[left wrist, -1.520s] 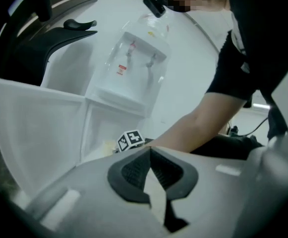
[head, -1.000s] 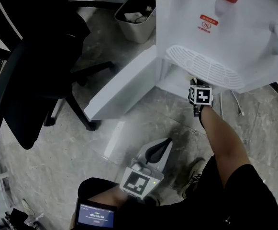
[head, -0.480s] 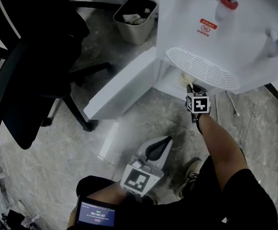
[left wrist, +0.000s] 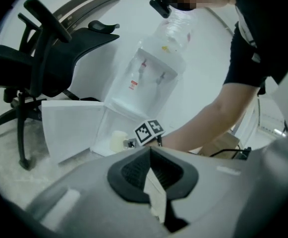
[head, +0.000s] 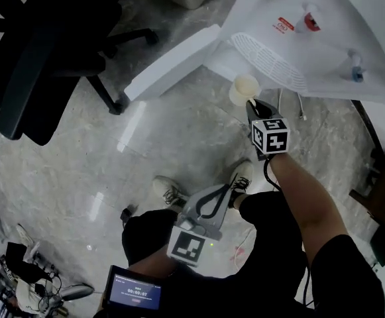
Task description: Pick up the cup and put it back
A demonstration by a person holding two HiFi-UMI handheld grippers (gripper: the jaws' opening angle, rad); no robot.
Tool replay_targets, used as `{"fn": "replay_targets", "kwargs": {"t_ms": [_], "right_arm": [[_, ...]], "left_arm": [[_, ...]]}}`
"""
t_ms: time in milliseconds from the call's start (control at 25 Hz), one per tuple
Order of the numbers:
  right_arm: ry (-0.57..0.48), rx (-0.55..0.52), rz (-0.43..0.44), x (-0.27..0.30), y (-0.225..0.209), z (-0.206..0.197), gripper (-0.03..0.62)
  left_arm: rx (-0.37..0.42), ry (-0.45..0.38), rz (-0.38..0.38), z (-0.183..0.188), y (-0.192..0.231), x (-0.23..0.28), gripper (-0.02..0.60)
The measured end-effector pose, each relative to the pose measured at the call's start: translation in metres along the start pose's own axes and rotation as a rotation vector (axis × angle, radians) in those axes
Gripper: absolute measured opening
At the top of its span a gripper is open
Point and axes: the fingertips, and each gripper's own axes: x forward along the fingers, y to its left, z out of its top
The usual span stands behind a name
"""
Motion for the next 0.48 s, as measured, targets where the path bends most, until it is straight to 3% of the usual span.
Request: {"fn": "replay_targets", "kwargs": {"t_ms": [240,480], "right_arm": [[-0.015,-0.004,0.032,-0.11,0.051,0.054,0.049],[-0.142,-0.035,0.082,-0.227,0.102,0.145,0.049]], "left_arm": [[-0.088,0.026,0.025,0.055,-0.055,-0.084,0.005],[-0.055,0.022,0.037,0.139,-0.094,-0.161,0.005]]}}
